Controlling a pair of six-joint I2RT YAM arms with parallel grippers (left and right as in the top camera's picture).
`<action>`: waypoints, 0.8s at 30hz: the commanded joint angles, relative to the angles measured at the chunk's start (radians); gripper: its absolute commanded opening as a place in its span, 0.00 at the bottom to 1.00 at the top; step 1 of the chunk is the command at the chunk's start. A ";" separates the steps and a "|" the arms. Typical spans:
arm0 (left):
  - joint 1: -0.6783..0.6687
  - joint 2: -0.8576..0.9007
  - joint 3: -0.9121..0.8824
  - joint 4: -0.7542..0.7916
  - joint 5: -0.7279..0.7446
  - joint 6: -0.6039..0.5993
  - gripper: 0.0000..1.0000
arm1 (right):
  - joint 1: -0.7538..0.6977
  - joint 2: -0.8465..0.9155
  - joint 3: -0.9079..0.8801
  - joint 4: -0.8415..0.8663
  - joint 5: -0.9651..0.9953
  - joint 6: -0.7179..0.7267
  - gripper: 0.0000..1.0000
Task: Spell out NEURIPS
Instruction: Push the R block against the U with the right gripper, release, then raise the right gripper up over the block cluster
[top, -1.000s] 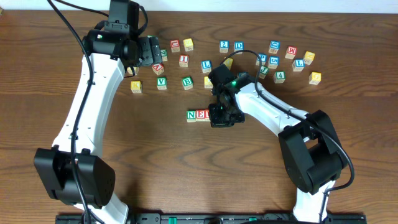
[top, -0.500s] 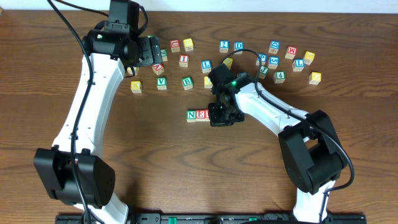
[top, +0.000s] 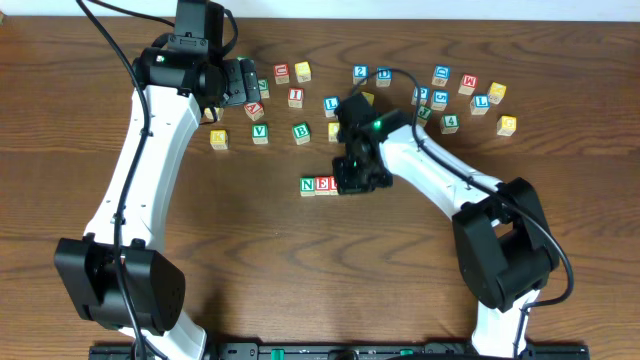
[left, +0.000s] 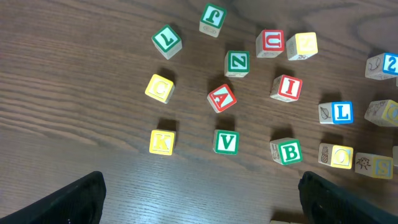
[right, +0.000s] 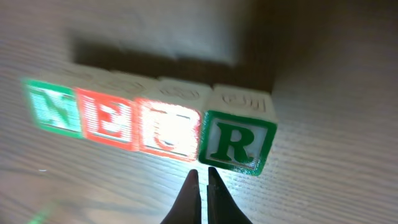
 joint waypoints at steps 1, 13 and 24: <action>0.003 0.005 -0.007 0.000 -0.013 0.013 0.98 | -0.034 -0.051 0.097 -0.028 -0.004 -0.055 0.04; 0.003 0.005 -0.007 -0.027 -0.012 0.012 0.98 | -0.203 -0.080 0.221 -0.072 -0.005 -0.093 0.37; 0.003 0.005 -0.007 -0.030 -0.001 -0.021 0.98 | -0.231 -0.080 0.221 -0.076 -0.004 -0.135 0.57</action>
